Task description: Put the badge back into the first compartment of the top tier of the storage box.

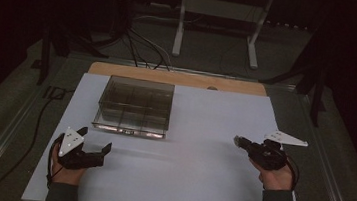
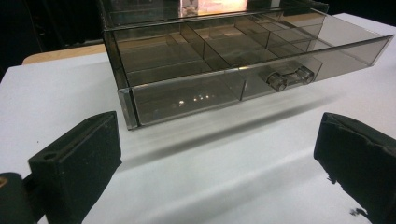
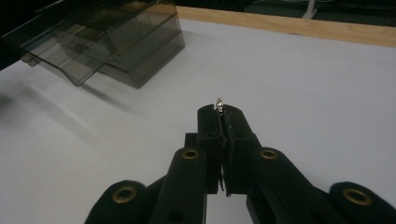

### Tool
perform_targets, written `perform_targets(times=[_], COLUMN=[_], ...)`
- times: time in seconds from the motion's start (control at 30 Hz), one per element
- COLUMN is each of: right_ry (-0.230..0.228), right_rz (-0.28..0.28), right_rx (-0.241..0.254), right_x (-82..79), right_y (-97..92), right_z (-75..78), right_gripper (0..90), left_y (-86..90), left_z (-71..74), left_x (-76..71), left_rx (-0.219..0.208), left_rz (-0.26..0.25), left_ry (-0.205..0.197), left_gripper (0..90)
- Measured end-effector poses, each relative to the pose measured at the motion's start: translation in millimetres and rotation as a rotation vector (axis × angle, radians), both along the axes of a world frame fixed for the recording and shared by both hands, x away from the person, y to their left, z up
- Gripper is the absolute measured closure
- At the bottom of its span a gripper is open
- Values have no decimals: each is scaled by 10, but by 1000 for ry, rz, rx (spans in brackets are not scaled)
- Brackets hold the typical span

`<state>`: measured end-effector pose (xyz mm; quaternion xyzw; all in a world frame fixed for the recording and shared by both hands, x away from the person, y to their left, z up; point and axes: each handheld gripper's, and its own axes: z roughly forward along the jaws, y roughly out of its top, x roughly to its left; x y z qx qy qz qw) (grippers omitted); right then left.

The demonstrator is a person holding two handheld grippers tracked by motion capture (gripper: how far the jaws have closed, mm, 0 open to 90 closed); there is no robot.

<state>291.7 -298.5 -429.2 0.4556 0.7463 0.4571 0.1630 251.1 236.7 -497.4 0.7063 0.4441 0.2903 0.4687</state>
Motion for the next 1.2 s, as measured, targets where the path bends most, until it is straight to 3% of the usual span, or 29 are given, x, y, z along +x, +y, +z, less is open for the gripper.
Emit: perform_targets(times=[0.63,1.07,1.2], right_ry=[-31,-27,-29], right_rz=[44,94,101], right_rx=[-5,48,45], right_x=[215,423,457], right_y=[256,464,511], right_z=[207,351,370], right_gripper=[877,877,877], left_y=[17,23,23], left_z=[-7,-9,-9], left_x=[-2,2,2], left_rx=[-8,-5,-5], left_rz=[8,21,21], left_ry=[1,0,0], left_gripper=[18,17,18])
